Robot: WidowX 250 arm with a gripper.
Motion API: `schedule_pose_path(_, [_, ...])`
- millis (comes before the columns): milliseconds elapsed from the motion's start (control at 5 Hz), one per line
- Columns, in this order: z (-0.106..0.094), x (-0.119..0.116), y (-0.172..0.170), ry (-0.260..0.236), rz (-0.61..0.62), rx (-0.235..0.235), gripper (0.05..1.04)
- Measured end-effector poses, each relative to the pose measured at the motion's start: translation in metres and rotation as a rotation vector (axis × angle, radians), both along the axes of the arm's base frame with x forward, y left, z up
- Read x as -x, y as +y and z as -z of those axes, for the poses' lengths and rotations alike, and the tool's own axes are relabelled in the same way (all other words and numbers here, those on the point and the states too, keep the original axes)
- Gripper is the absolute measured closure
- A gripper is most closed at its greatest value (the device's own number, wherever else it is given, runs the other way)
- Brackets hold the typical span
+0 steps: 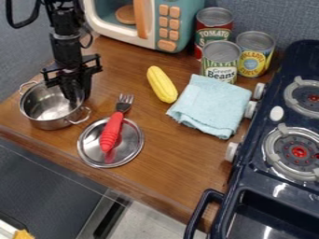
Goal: Move the pan to the lower left side of the table
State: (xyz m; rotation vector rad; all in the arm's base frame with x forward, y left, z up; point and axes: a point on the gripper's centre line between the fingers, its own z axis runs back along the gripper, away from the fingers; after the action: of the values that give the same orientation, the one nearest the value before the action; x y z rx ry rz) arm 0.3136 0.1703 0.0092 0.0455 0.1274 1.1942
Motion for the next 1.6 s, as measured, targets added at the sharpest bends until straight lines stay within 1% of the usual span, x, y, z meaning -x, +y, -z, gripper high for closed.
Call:
schedule_pose_path(200, [-0.001,0.000,0.001,-0.004,-0.007,0.007,0.245])
schedule_pose_path(400, [-0.002,0.000,0.001,-0.003,-0.018,0.009,0.079])
schedule_pose_path(600, [-0.021,0.000,-0.001,-0.060,-0.031,-0.012,0.082])
schedule_pose_path(800, [-0.072,-0.004,0.002,-0.206,-0.047,-0.081,0.083])
schedule_pose_path(1000, [-0.082,-0.002,0.006,-0.223,-0.060,-0.124,0.083])
schedule_pose_path(1200, [-0.095,0.001,0.012,-0.229,-0.044,-0.174,0.083])
schedule_pose_path(1400, [-0.086,-0.008,0.017,-0.146,0.214,-0.181,0.083])
schedule_pose_path(1600, [-0.055,-0.033,-0.003,-0.020,0.494,-0.113,0.083])
